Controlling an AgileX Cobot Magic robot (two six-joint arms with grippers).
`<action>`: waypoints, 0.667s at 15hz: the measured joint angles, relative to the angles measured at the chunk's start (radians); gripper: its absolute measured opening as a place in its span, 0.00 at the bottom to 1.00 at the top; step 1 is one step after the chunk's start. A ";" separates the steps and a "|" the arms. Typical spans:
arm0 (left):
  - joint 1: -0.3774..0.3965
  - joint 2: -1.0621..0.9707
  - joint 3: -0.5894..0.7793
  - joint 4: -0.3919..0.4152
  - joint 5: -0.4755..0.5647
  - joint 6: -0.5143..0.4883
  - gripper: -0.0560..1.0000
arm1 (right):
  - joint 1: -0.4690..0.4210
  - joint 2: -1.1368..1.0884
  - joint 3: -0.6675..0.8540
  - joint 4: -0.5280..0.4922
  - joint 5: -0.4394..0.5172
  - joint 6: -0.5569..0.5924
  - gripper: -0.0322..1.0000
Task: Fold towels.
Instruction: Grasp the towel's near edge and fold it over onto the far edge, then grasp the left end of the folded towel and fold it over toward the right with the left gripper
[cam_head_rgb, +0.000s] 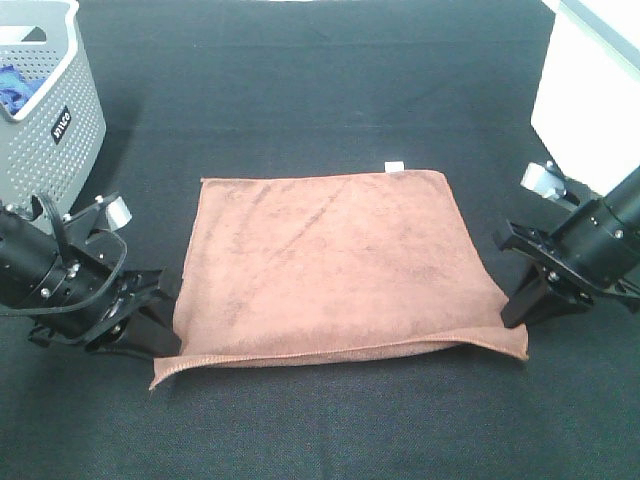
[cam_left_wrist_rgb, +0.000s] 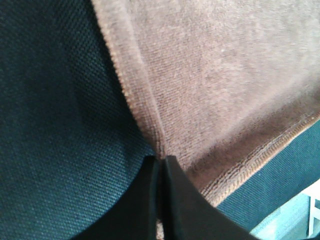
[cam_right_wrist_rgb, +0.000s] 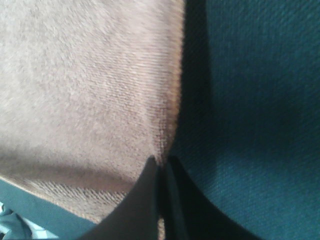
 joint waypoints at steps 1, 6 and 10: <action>0.000 -0.001 -0.017 0.006 -0.001 0.000 0.05 | 0.001 0.000 -0.022 -0.001 -0.001 -0.005 0.03; 0.000 -0.006 -0.243 0.070 -0.035 -0.046 0.05 | 0.001 0.007 -0.279 -0.005 -0.015 -0.026 0.03; 0.000 0.043 -0.434 0.157 -0.129 -0.049 0.05 | 0.001 0.153 -0.580 -0.006 0.032 -0.017 0.03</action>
